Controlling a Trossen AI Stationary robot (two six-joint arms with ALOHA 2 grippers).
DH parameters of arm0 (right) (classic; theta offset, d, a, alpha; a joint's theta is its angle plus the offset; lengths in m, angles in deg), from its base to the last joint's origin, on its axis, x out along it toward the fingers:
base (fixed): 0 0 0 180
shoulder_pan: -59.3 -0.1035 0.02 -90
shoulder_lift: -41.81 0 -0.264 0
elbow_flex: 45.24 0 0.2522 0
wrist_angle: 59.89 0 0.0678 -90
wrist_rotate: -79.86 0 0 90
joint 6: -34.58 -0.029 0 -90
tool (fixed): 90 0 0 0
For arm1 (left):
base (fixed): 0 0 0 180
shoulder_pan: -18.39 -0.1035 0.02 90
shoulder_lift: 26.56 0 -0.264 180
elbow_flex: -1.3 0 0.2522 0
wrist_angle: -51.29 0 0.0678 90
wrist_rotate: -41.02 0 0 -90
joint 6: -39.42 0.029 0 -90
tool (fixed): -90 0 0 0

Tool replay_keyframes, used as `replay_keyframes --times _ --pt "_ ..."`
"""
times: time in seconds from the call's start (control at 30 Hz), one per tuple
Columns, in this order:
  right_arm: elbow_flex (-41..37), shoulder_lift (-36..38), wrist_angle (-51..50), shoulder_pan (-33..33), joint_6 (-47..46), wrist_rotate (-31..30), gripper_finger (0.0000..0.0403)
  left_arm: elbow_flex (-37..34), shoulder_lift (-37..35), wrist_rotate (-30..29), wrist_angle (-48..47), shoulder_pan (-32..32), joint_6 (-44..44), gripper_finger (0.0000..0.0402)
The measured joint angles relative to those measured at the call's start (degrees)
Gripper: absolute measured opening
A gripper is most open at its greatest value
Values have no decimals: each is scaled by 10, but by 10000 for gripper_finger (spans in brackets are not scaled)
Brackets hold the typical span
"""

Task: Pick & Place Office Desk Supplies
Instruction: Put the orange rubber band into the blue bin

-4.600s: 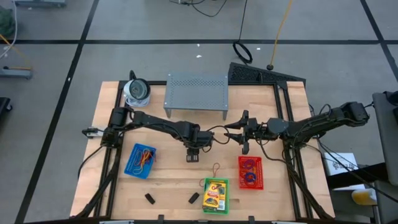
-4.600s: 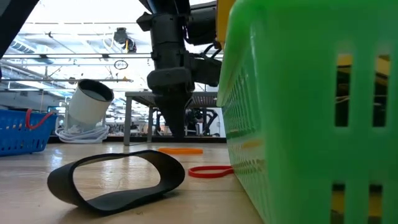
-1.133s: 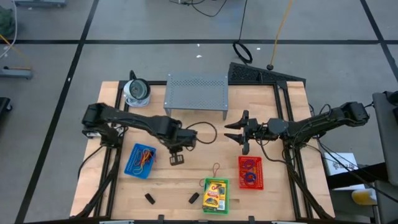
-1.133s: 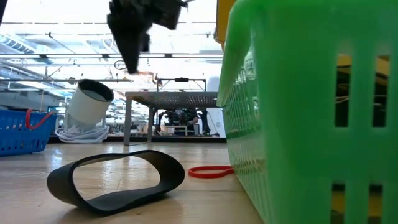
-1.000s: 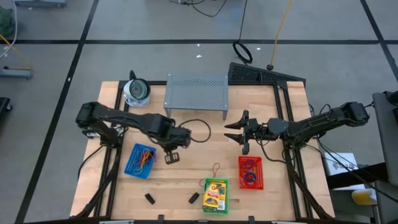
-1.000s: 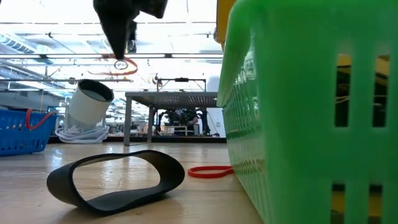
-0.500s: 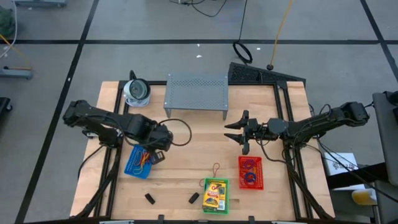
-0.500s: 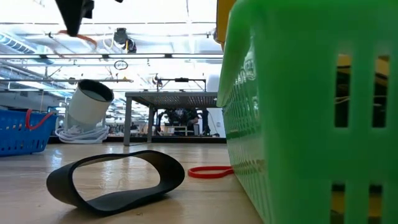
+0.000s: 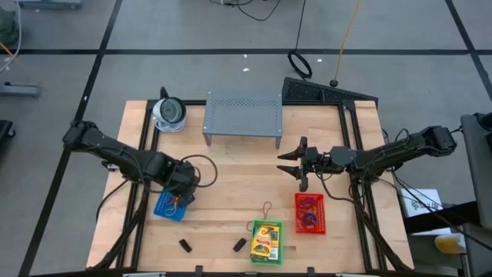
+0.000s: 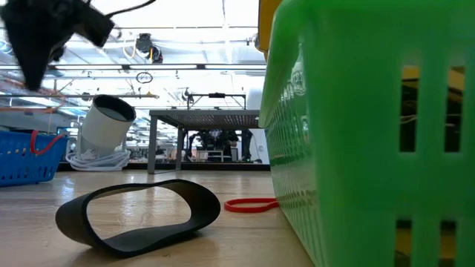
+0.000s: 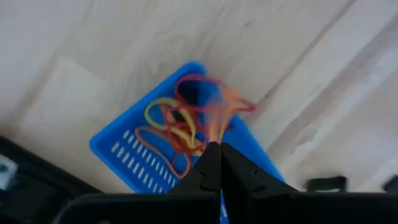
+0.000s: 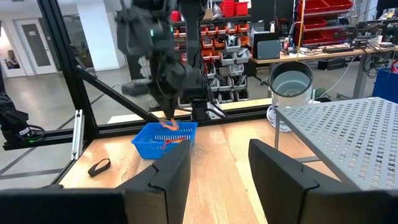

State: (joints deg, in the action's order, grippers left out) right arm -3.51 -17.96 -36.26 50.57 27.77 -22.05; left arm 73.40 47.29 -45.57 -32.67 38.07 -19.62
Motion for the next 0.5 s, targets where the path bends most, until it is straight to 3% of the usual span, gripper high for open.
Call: replay_keyframes --times 0.23,0.5 --pt "0 0 0 0 0 0 155 -92 -16 9 44 34 -71 0" --pt "0 0 1 0 -14 0 155 -137 -16 6 52 57 -148 25"
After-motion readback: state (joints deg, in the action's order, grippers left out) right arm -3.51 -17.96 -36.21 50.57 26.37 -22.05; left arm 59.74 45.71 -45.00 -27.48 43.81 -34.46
